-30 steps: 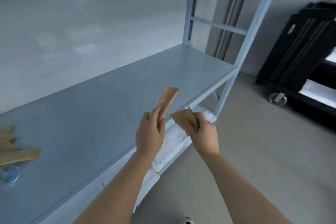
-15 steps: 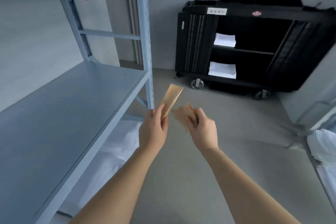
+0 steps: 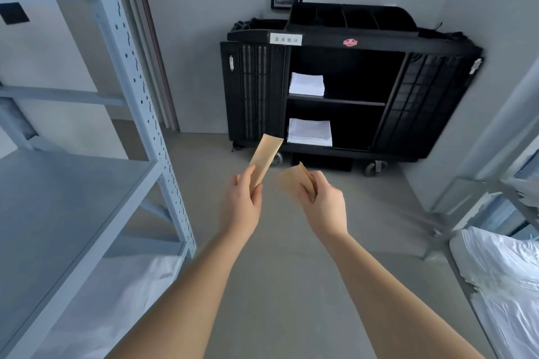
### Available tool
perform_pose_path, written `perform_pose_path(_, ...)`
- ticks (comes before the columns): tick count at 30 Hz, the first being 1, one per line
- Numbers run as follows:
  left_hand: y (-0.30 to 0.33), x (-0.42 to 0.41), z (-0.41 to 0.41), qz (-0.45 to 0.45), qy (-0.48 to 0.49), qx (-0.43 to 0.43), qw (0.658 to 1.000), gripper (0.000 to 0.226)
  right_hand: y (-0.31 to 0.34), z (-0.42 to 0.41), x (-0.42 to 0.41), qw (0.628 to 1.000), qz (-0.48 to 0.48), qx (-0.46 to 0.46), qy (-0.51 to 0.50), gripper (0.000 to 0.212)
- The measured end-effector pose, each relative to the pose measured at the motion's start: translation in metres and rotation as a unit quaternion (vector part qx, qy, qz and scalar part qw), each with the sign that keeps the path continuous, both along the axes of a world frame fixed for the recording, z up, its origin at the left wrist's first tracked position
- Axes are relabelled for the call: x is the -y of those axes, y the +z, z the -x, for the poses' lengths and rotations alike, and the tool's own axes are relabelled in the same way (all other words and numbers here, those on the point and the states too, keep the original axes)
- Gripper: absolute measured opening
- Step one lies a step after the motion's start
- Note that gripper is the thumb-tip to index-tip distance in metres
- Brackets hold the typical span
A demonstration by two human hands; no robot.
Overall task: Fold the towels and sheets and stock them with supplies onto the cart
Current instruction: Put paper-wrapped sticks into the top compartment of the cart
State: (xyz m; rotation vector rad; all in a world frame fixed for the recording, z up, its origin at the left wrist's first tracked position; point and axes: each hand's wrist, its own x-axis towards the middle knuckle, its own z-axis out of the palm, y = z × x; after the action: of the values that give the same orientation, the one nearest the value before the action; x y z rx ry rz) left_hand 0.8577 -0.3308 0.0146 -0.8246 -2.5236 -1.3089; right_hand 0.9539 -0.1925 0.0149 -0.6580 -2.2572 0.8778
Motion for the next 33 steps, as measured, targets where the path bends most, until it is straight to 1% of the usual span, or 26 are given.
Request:
perform_pose_path(5,-0.001,-0.062,0.069,0.000,-0.012,-0.011,1.000,0.041,-0.005,0.068,-0.059,1.000,-0.003,-0.015,-0.008,0.003)
perform_pose_path(10,0.001,-0.125,0.163,0.004,-0.014,-0.035,0.999,0.039,-0.007,0.159,-0.125,1.000,-0.015,-0.014,-0.018,0.006)
perform_pose_path(17,0.029,-0.215,0.305,0.025,-0.027,-0.053,0.998,0.039,0.034,0.287,-0.217,0.997,-0.038,-0.017,-0.057,0.007)
perform_pose_path(19,0.039,-0.241,0.338,0.022,-0.035,-0.059,0.997,0.038,0.043,0.316,-0.239,0.998,-0.031,-0.023,-0.059,0.009)
perform_pose_path(22,0.049,-0.280,0.378,0.013,-0.052,-0.062,0.997,0.036,0.050,0.353,-0.273,0.997,-0.011,-0.042,-0.067,0.011)
perform_pose_path(28,0.050,-0.363,0.448,0.005,-0.068,-0.073,0.995,0.035,0.048,0.421,-0.351,0.995,-0.020,-0.055,-0.075,0.000)
perform_pose_path(33,0.047,-0.444,0.503,-0.003,-0.070,-0.085,0.994,0.034,0.047,0.479,-0.435,0.995,-0.032,-0.066,-0.066,0.005)
